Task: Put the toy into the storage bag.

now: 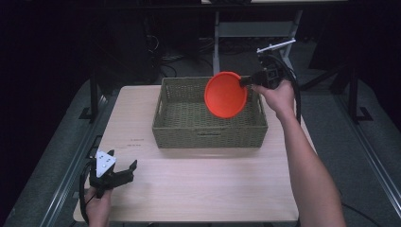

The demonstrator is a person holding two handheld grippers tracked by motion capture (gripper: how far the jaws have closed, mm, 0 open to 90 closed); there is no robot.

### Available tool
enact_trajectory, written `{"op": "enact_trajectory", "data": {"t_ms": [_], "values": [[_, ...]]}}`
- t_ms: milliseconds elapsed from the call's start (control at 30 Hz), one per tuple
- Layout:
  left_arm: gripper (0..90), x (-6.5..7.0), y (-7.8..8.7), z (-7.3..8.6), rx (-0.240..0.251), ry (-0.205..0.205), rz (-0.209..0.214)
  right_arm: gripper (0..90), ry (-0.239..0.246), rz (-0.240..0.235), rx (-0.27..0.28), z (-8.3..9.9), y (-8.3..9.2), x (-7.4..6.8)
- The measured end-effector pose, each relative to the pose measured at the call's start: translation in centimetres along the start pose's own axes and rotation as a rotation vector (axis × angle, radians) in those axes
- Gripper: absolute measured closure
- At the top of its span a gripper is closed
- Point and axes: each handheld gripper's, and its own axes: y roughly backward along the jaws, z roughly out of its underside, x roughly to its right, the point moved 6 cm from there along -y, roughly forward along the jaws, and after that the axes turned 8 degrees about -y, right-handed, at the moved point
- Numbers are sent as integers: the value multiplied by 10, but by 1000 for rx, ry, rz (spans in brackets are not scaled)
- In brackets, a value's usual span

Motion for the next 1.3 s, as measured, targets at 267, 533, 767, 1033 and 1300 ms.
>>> {"op": "enact_trajectory", "data": {"t_ms": [267, 533, 767, 1033, 1300], "values": [[128, 1, 0, 0, 2, -2, 1, 818, -18, 16, 6, 1, -8, 6], [128, 0, 0, 0, 4, -2, -1, 818, -30, 35, 3, 2, -19, 12], [128, 0, 1, 0, 6, -6, -2, 817, -60, 45, -14, 10, -34, 22], [128, -1, 0, 0, 8, 5, -9, 817, -69, 65, -53, 19, -50, 29], [128, -1, 0, 0, 2, 4, -10, 816, -61, 86, -87, 25, -64, 31]]}}
